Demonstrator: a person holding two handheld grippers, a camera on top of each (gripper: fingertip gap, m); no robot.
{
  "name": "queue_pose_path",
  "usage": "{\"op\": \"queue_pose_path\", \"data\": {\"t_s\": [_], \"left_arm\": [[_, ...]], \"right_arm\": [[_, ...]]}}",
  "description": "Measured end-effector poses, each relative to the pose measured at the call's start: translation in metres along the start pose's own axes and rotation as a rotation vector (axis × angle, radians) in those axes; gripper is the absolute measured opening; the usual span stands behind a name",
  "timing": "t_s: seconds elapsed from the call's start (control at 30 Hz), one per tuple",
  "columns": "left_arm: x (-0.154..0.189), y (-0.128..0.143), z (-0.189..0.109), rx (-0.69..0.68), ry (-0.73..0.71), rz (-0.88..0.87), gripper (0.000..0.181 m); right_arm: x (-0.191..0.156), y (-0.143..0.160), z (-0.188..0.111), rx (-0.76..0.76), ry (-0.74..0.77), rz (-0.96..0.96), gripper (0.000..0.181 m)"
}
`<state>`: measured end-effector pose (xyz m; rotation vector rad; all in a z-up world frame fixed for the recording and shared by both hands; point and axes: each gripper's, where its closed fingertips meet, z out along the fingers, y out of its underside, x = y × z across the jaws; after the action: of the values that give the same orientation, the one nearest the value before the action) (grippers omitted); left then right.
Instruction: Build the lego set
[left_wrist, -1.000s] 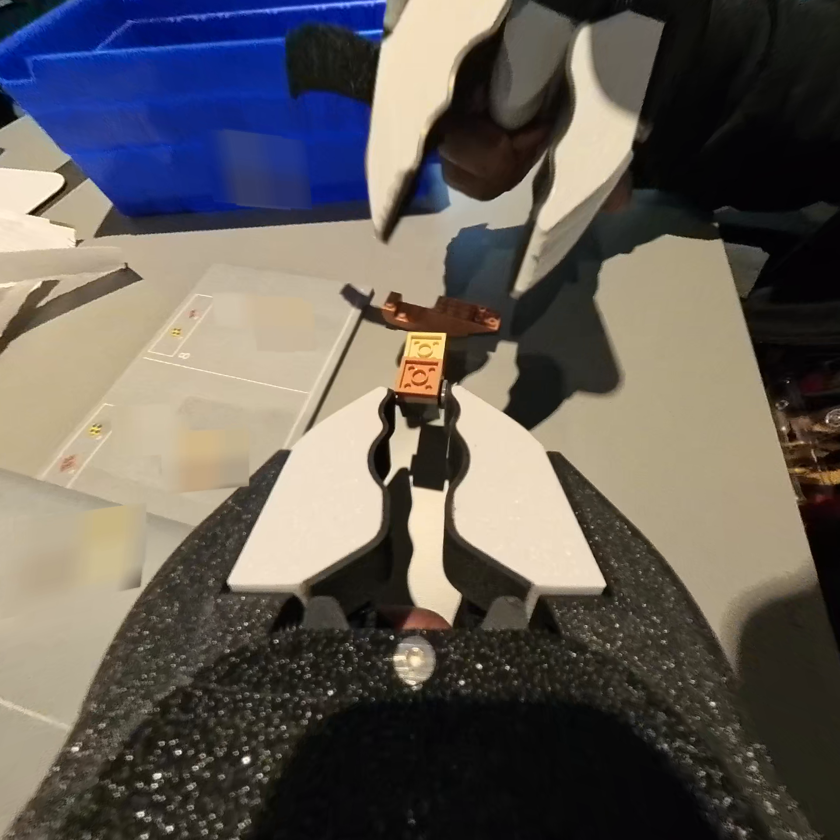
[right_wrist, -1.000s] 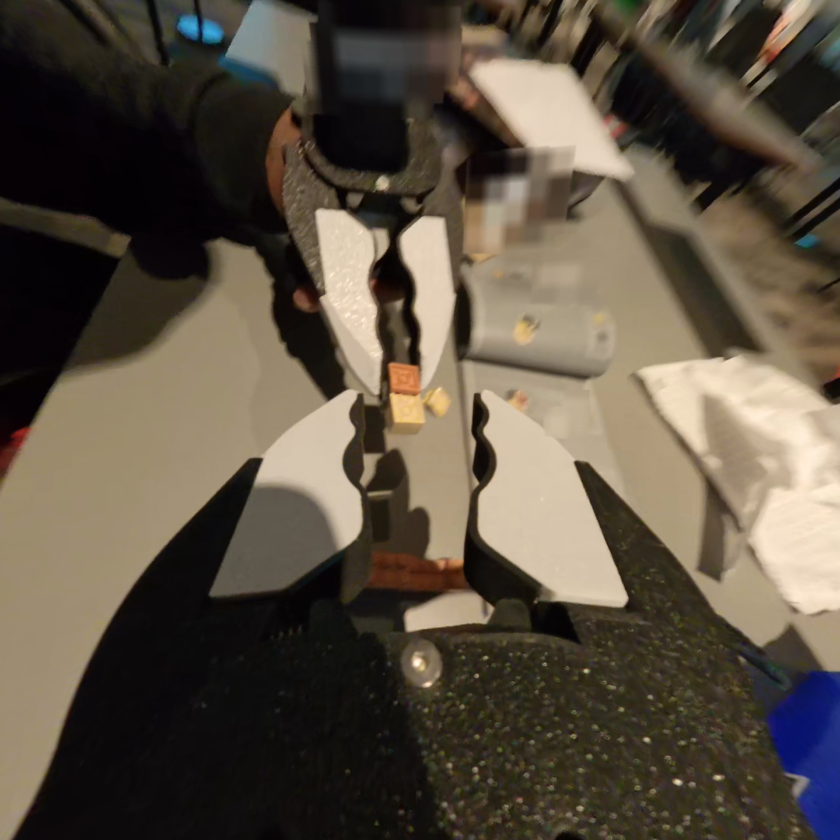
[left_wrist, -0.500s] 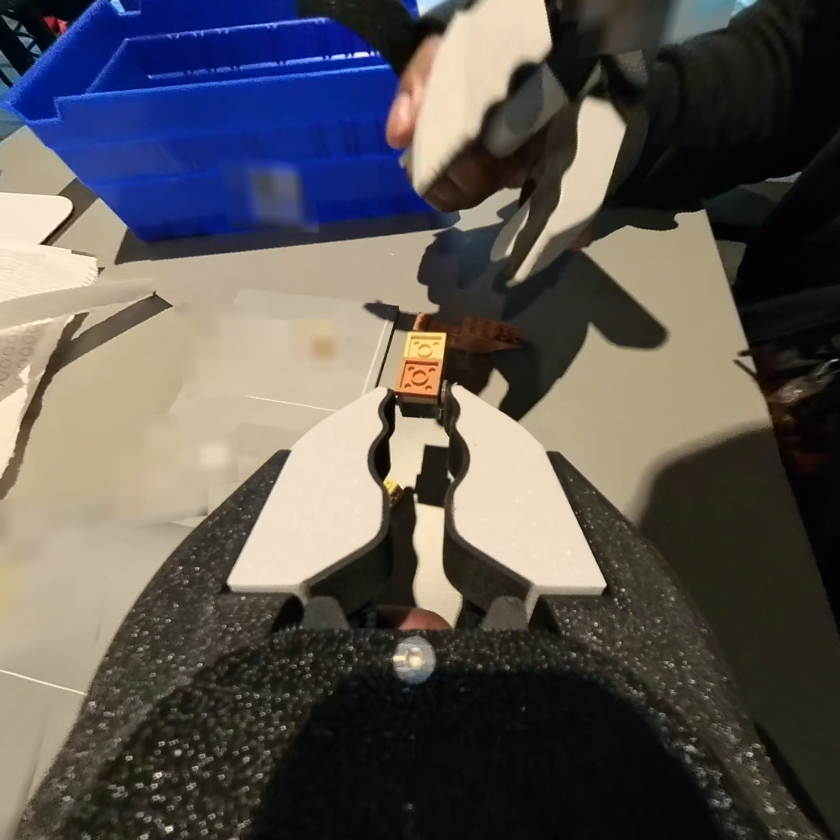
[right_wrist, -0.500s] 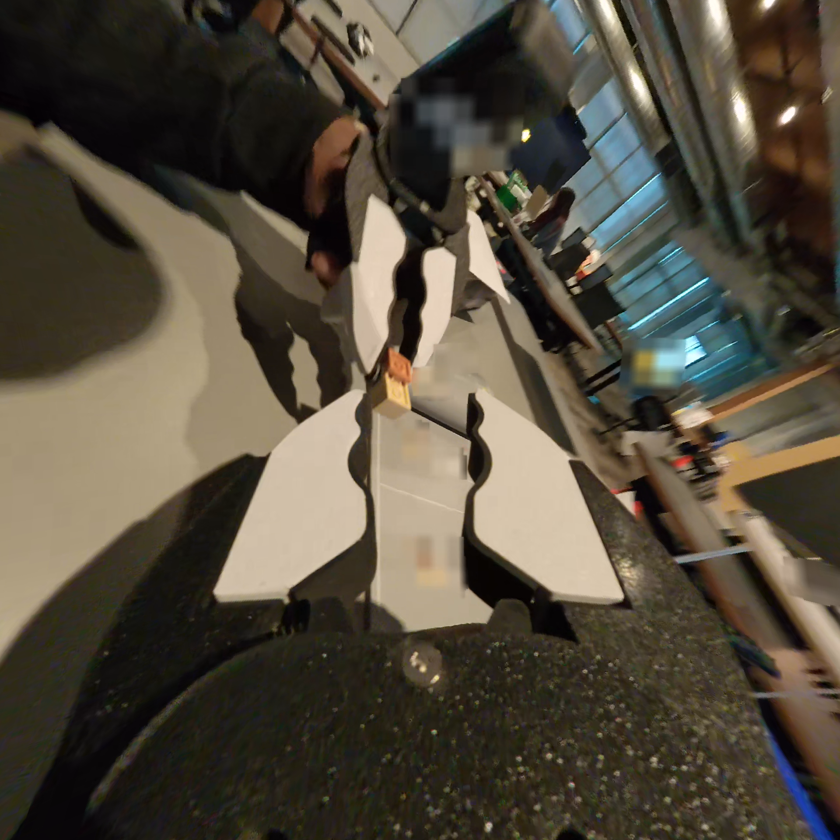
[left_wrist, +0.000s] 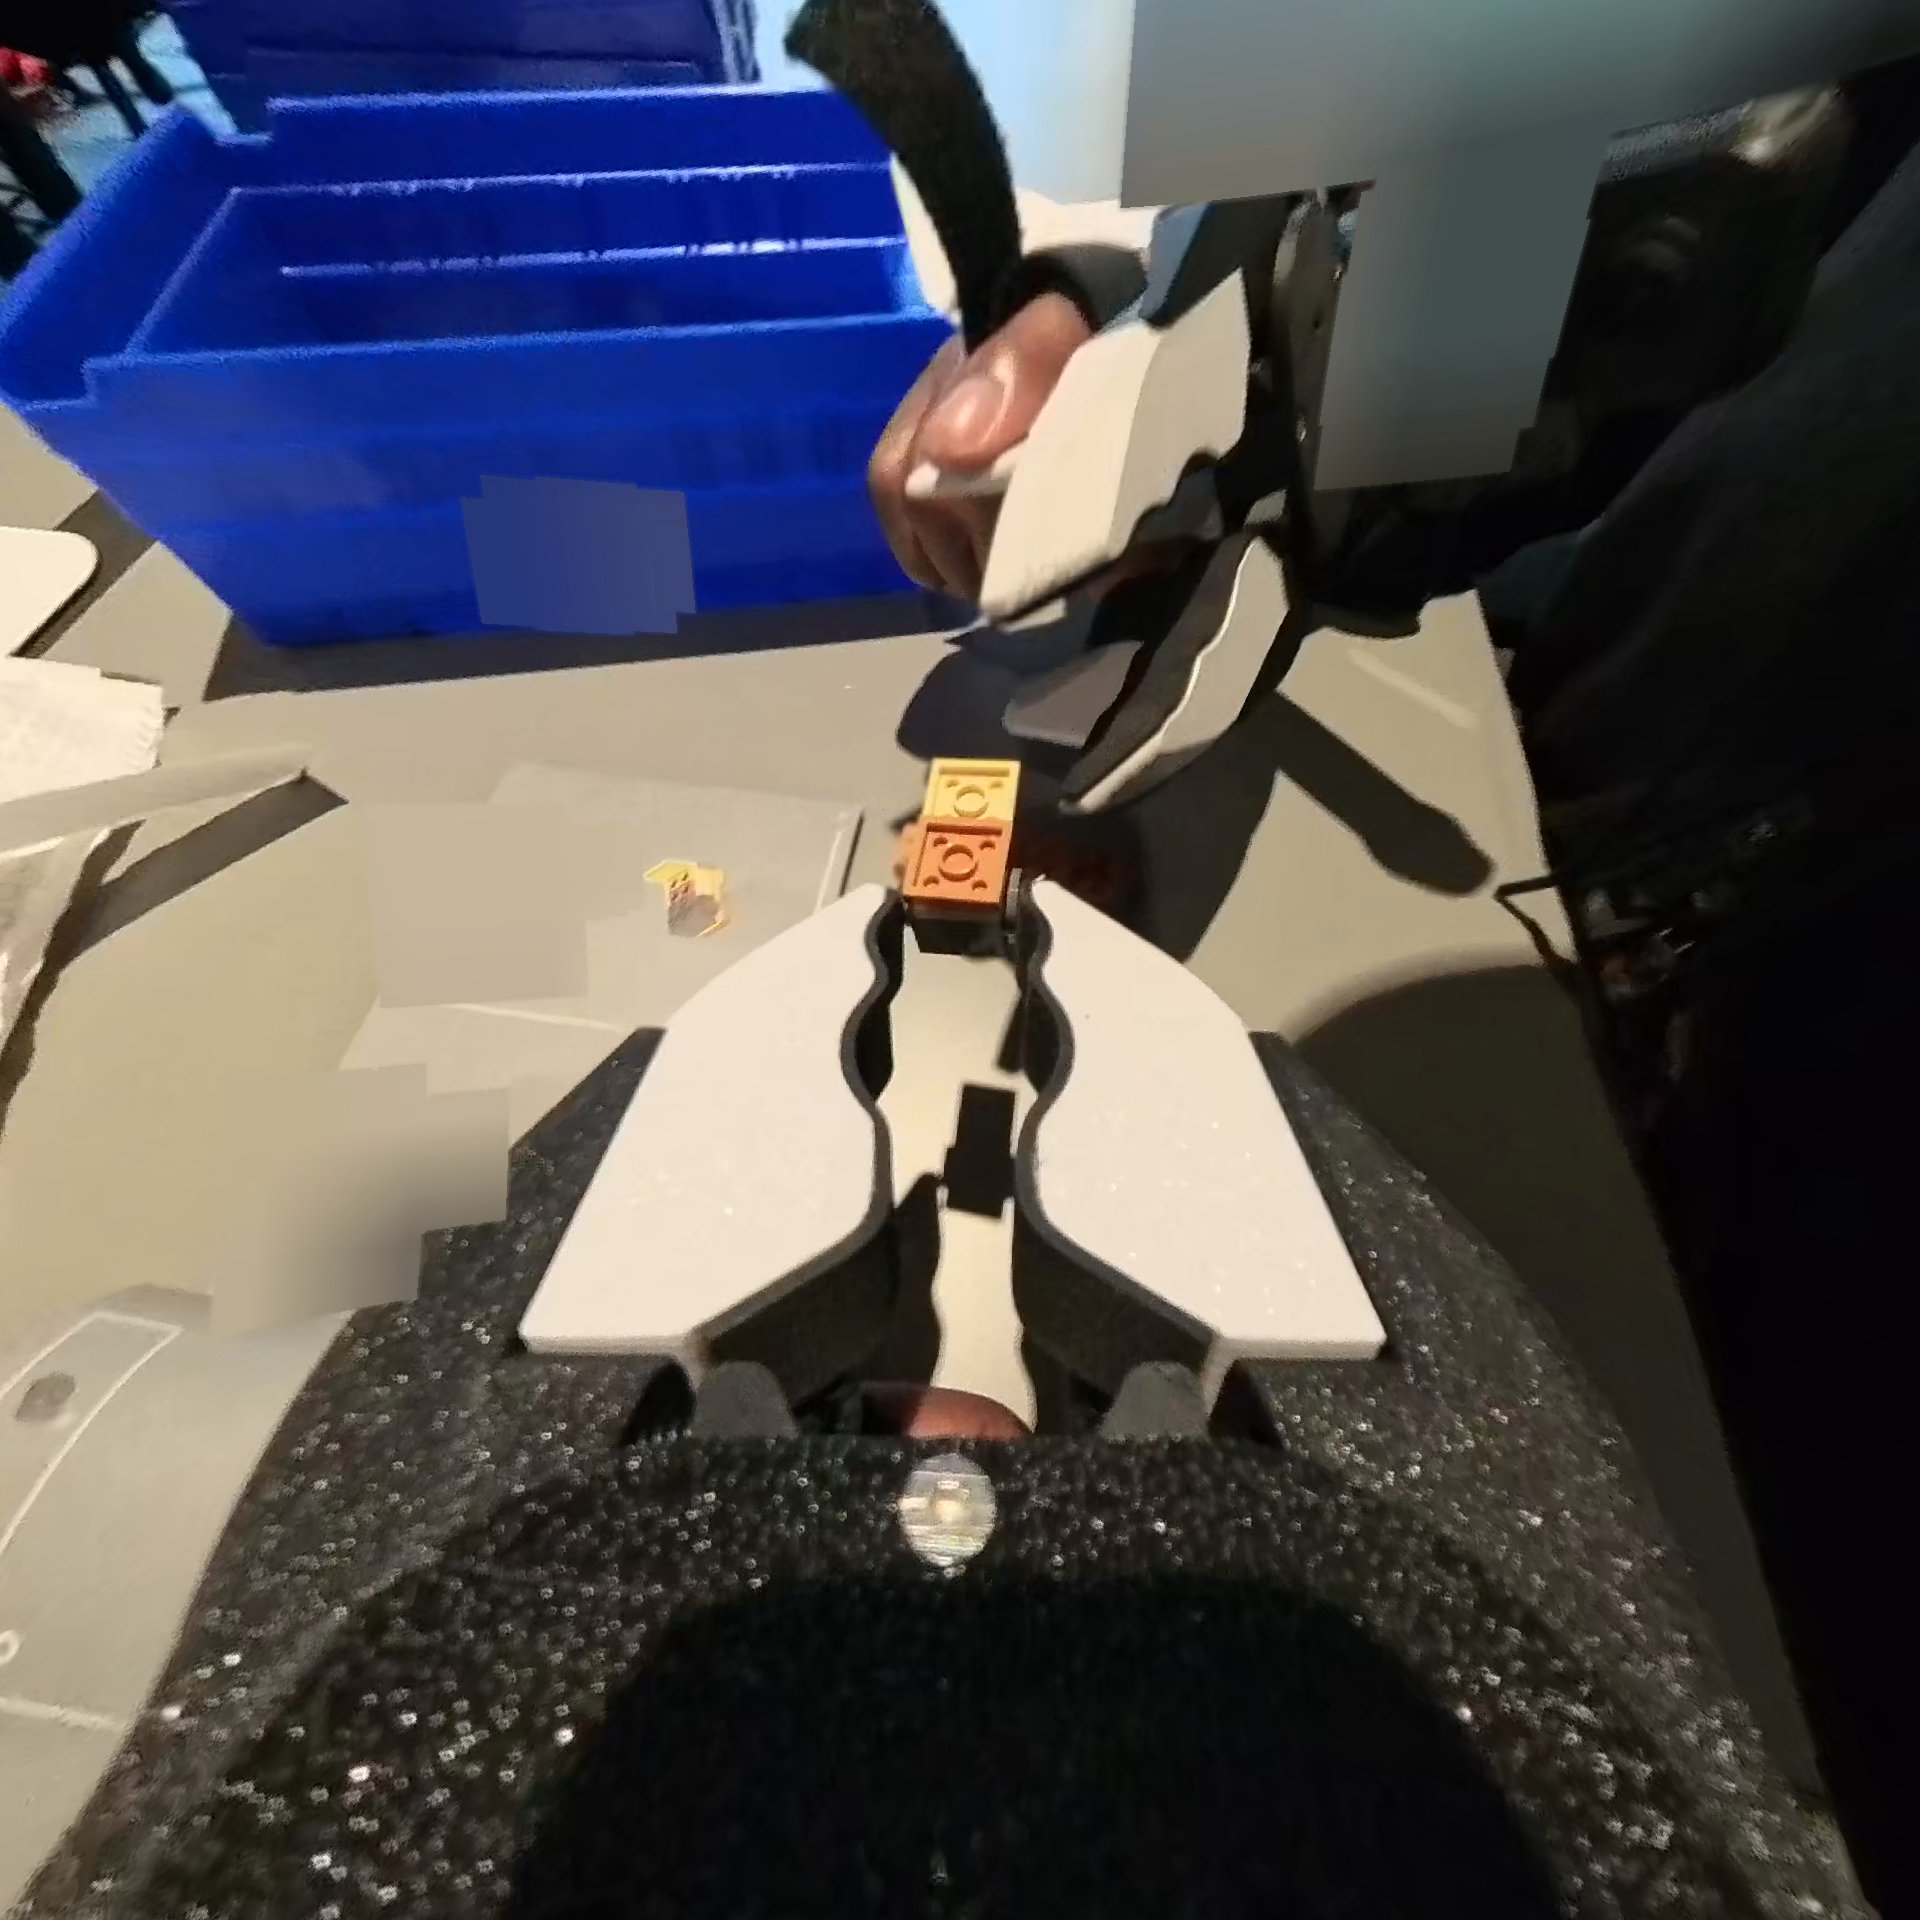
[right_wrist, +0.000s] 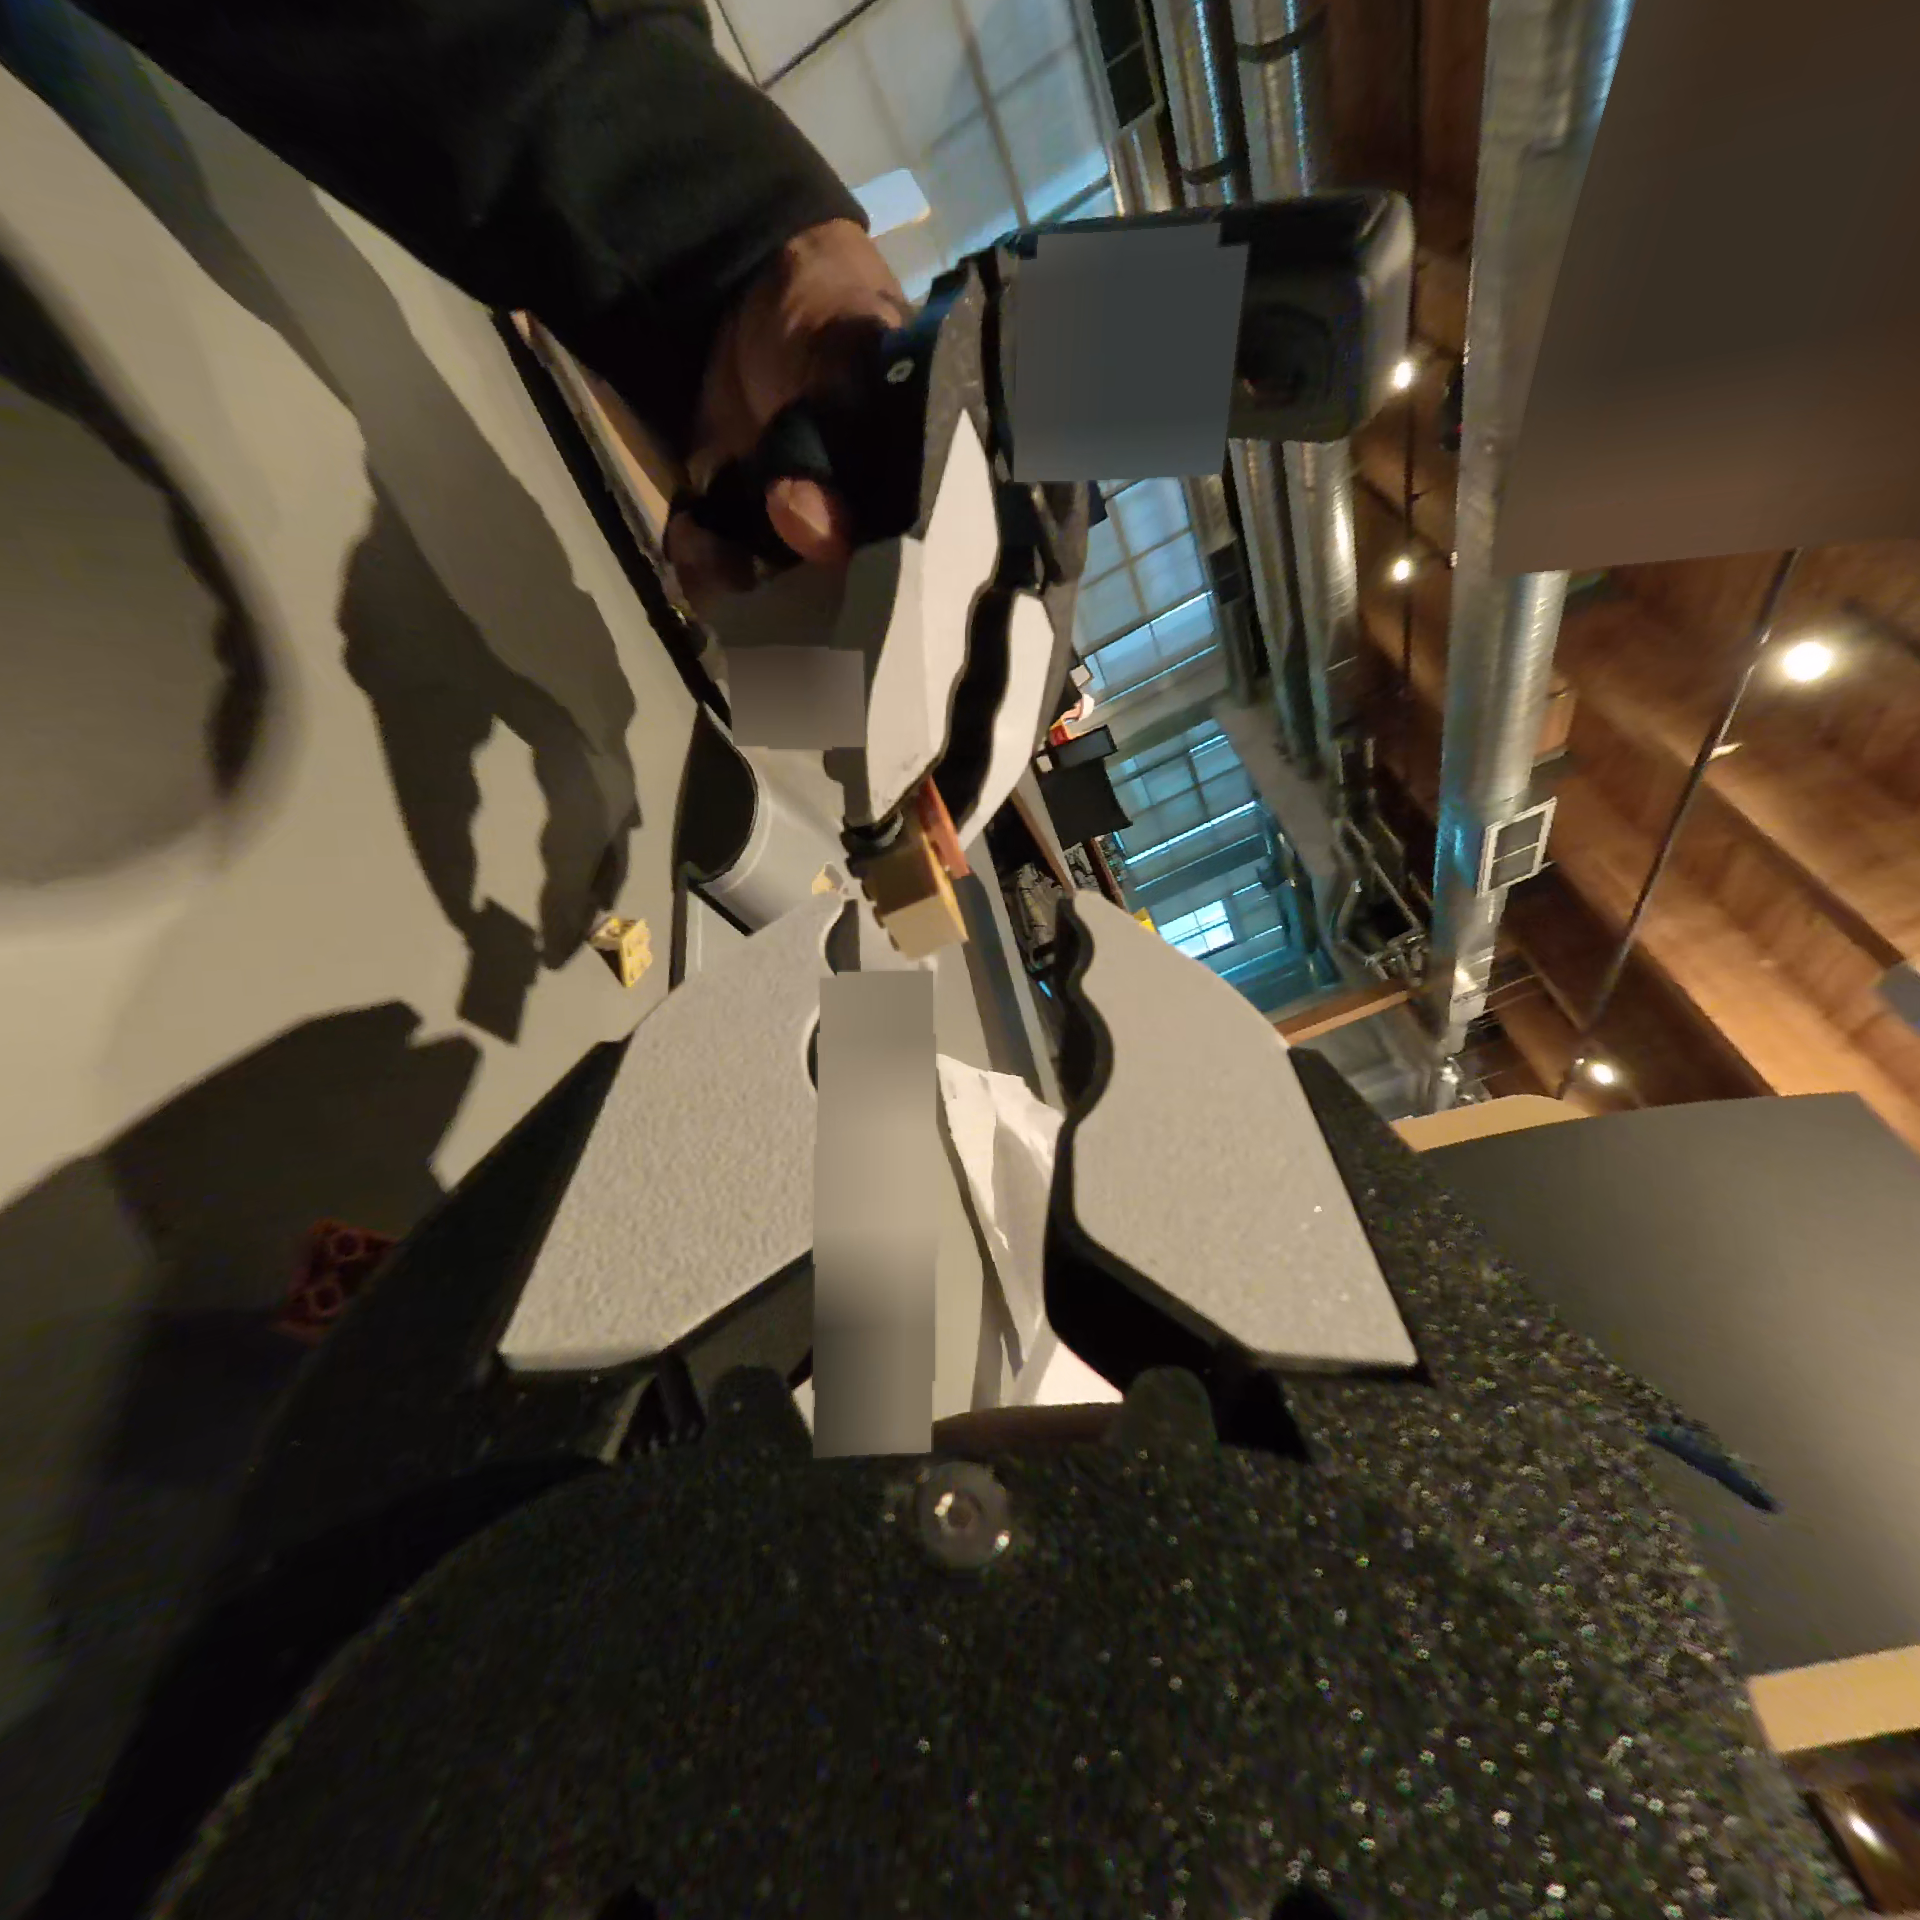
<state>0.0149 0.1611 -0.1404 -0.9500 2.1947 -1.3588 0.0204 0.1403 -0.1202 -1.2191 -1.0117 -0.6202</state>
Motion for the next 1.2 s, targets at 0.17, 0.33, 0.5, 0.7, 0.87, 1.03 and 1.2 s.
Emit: {"op": "queue_pose_path", "data": {"t_s": [0.17,0.33,0.5,0.7,0.87,1.03,1.2], "left_arm": [[0.009,-0.011,0.001,-0.009,0.026,-0.006,0.02],[0.019,-0.02,0.003,-0.031,0.058,-0.005,0.02],[0.028,-0.025,0.008,-0.045,0.085,0.018,0.02],[0.039,-0.031,0.012,-0.05,0.123,0.054,0.02],[0.045,-0.035,0.017,-0.048,0.151,0.067,0.02],[0.047,-0.036,0.019,-0.051,0.157,0.067,0.02],[0.05,-0.037,0.019,-0.057,0.164,0.074,0.02]], "right_arm": [[0.001,-0.005,-0.004,0.003,0.011,-0.046,0.035],[0.003,-0.011,-0.011,0.017,0.02,-0.091,0.035],[0.001,-0.016,-0.018,0.028,0.022,-0.152,0.034],[0.001,-0.025,-0.026,0.058,0.032,-0.179,0.03],[-0.001,-0.03,-0.03,0.077,0.018,-0.173,0.025],[0.002,-0.031,-0.034,0.082,0.023,-0.156,0.02],[-0.001,-0.033,-0.034,0.084,0.007,-0.161,0.019]]}}
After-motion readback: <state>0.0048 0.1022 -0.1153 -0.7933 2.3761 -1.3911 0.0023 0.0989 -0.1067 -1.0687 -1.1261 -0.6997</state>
